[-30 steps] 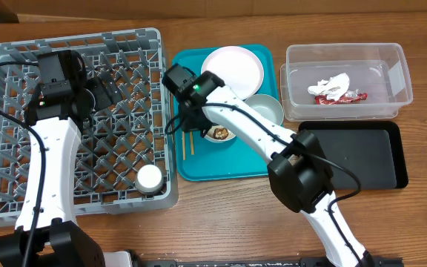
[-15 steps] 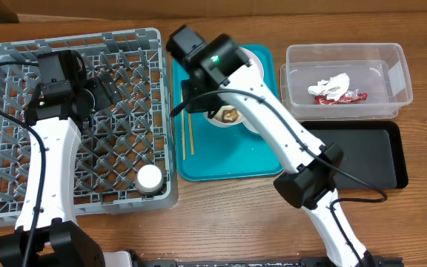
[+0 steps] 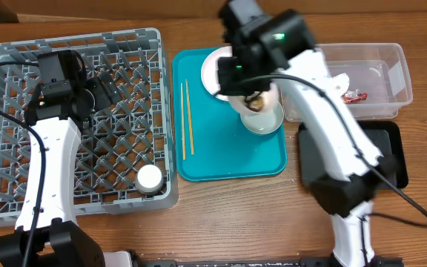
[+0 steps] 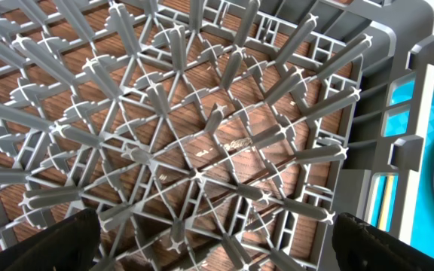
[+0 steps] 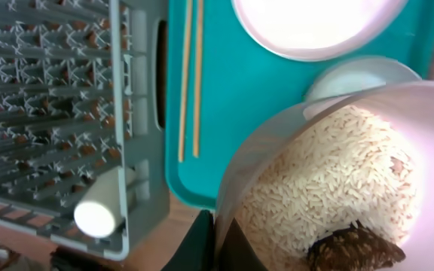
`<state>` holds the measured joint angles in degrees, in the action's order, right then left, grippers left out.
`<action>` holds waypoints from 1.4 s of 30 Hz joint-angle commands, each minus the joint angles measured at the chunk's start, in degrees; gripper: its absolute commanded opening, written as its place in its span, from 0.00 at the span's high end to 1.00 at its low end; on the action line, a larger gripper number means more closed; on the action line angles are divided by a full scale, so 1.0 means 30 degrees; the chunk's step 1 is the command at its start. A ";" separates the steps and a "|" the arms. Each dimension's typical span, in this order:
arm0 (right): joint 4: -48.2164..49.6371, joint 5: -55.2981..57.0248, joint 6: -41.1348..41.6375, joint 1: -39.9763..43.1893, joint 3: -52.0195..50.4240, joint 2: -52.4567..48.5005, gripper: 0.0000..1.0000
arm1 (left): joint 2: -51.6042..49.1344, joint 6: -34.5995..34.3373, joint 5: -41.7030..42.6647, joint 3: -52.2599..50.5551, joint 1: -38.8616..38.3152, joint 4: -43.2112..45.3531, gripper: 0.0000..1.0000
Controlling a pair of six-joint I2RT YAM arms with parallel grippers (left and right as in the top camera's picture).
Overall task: Sort waste into correct bins and load items into the dishwasher
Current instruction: 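Lift the rice bowl and carry it over the black tray, then tip the rice bowl to dump rice onto the black tray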
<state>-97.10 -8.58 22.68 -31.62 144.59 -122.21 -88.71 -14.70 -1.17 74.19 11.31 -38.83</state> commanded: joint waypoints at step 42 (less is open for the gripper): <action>1.6218 -2.0735 -0.9143 1.9642 -3.2261 1.4222 0.96 | 0.0525 -0.0182 -0.0248 0.0393 0.0102 0.0015 0.00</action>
<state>-50.13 -61.30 -2.63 25.89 49.80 -80.25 -88.71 -14.70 -1.37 74.22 11.31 -39.03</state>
